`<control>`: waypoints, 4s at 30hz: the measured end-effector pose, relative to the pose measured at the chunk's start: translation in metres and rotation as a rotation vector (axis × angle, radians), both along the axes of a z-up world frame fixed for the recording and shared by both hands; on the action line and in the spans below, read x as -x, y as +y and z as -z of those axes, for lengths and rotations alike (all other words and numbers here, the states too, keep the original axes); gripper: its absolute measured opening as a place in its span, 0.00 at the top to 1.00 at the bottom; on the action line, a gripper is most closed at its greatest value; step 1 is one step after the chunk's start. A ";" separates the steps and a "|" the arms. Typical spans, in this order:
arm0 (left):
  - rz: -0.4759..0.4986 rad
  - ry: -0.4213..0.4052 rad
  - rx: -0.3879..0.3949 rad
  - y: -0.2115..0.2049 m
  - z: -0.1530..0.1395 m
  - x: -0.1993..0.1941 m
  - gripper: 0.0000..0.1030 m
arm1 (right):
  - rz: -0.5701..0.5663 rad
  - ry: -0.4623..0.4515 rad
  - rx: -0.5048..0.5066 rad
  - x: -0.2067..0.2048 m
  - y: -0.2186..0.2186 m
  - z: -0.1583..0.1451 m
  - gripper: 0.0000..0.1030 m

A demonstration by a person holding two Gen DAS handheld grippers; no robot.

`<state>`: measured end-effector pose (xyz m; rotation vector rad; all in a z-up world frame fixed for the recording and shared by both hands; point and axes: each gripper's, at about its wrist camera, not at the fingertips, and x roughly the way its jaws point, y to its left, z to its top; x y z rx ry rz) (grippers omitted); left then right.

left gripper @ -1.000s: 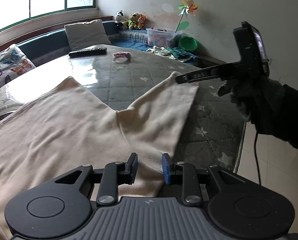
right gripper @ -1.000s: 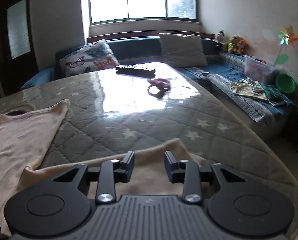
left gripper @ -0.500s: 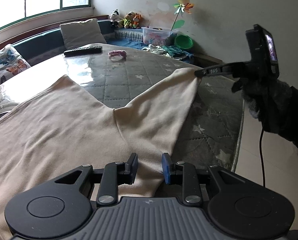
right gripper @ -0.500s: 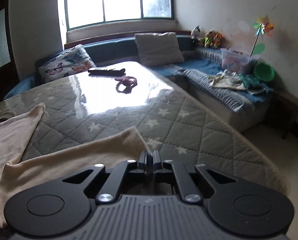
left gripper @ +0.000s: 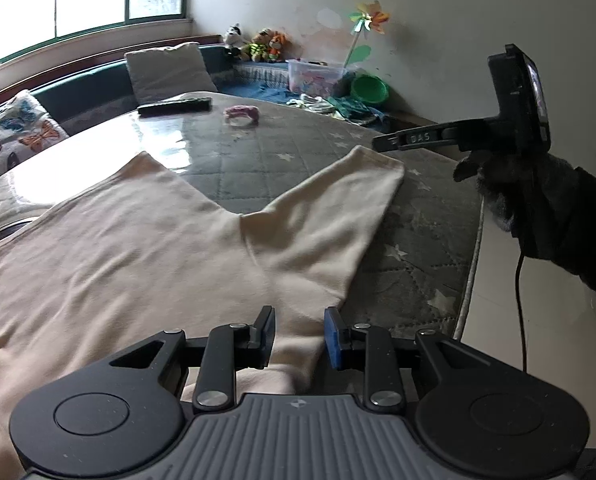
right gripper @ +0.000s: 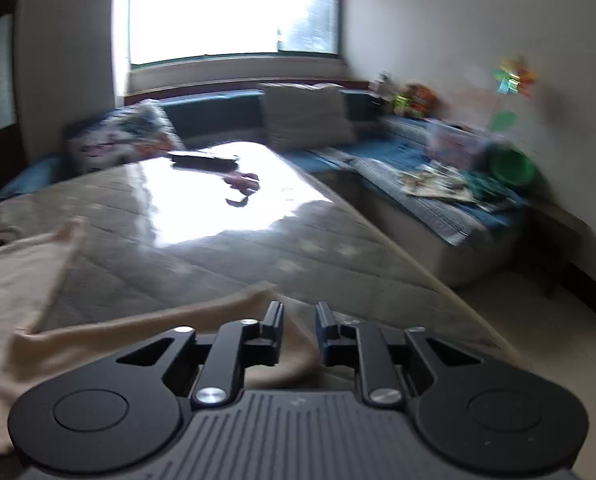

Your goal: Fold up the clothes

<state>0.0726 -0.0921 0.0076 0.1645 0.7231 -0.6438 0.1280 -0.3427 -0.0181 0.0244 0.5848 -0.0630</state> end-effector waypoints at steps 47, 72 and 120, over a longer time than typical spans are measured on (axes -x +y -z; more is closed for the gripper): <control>0.115 0.008 -0.019 -0.018 0.012 0.017 0.66 | 0.061 0.067 0.077 -0.027 -0.018 0.032 0.63; -0.609 -0.052 -0.004 0.189 -0.017 0.044 0.60 | -0.426 -0.014 0.063 0.001 0.110 -0.024 0.45; -0.880 -0.061 -0.142 0.348 -0.014 -0.003 0.94 | -1.321 0.045 0.301 0.097 0.336 0.004 0.81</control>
